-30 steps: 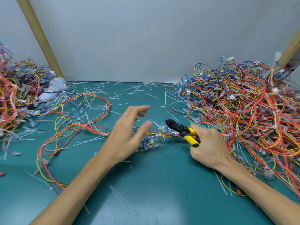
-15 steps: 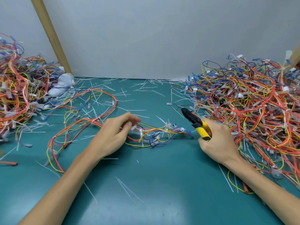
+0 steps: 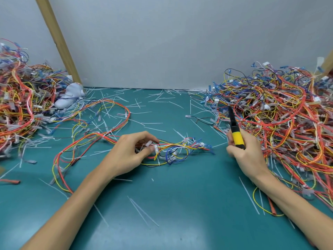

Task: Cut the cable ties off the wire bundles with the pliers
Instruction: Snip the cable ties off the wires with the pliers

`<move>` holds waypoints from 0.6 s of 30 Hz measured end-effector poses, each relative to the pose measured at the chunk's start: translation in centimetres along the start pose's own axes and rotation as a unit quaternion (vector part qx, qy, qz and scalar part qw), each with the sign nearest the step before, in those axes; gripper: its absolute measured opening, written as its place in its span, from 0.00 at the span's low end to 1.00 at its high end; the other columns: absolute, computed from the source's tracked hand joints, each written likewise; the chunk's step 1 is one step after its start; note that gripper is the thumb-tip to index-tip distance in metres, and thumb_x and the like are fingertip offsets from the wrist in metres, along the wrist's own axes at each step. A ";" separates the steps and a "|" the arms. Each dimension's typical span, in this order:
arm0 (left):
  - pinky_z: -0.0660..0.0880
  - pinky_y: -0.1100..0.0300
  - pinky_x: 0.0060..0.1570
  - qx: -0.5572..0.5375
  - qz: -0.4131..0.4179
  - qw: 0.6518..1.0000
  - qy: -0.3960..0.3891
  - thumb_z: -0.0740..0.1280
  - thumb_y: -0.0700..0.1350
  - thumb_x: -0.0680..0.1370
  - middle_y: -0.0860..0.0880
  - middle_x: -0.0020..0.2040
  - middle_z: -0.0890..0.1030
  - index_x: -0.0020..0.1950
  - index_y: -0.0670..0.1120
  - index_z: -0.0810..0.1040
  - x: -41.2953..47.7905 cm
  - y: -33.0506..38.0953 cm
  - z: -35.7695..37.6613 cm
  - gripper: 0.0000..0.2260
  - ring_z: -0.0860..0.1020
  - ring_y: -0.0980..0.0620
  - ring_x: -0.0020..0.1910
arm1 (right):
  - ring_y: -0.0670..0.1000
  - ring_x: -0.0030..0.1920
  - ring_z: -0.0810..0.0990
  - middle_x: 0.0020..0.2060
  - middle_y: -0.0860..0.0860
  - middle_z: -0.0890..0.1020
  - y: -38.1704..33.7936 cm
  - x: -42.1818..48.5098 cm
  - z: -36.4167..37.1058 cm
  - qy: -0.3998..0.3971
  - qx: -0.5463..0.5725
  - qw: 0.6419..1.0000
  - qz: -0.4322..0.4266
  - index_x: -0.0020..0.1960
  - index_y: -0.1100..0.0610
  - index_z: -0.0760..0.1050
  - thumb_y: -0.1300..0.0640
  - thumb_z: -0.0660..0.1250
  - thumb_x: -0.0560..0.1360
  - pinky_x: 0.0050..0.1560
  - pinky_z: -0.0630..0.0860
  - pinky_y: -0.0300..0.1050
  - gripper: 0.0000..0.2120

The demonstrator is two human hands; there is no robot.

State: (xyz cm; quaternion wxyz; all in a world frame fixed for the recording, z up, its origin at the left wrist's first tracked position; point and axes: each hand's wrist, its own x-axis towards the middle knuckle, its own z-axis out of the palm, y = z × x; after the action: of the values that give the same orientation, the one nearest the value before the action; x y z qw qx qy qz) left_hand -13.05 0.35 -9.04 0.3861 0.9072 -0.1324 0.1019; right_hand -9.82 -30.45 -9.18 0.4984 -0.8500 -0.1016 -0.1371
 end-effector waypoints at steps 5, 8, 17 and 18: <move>0.73 0.64 0.36 -0.011 -0.006 0.999 0.048 0.68 0.43 0.78 0.58 0.35 0.81 0.45 0.53 0.81 0.1 0.3 0.5 0.05 0.80 0.56 0.33 | 0.52 0.33 0.72 0.30 0.52 0.73 0.0 -0.1 -0.2 -0.023 0.146 0.989 0.011 0.42 0.54 0.73 0.63 0.61 0.58 0.34 0.70 0.49 0.13; 0.73 0.68 0.31 -0.106 -0.048 0.991 0.068 0.68 0.44 0.78 0.54 0.34 0.80 0.43 0.52 0.80 0.1 0.8 0.9 0.05 0.81 0.53 0.28 | 0.57 0.42 0.79 0.40 0.57 0.80 -0.1 -0.1 -0.3 -0.031 0.190 0.981 -0.024 0.47 0.54 0.78 0.65 0.59 0.58 0.43 0.77 0.53 0.20; 0.78 0.62 0.32 -0.352 -0.125 0.925 0.074 0.62 0.40 0.81 0.52 0.43 0.81 0.54 0.38 0.78 0.2 2.1 2.5 0.08 0.82 0.47 0.31 | 0.55 0.31 0.74 0.29 0.58 0.75 0.2 0.0 -0.4 -0.113 0.241 0.963 0.042 0.36 0.58 0.74 0.64 0.58 0.58 0.30 0.74 0.49 0.09; 0.78 0.62 0.33 -0.368 -0.127 0.918 0.070 0.61 0.39 0.81 0.51 0.42 0.81 0.55 0.38 0.78 0.2 2.2 2.6 0.08 0.82 0.47 0.32 | 0.55 0.31 0.74 0.30 0.59 0.76 0.2 0.0 -0.3 -0.125 0.236 0.963 0.044 0.37 0.59 0.75 0.63 0.58 0.58 0.31 0.75 0.49 0.10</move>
State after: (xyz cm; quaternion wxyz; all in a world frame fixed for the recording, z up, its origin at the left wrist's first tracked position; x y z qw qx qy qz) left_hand -13.36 -3.00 -9.26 0.7107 0.7007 -0.0164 0.0595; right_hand -9.82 -30.85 -9.22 0.6735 -0.7225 -0.1550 0.0198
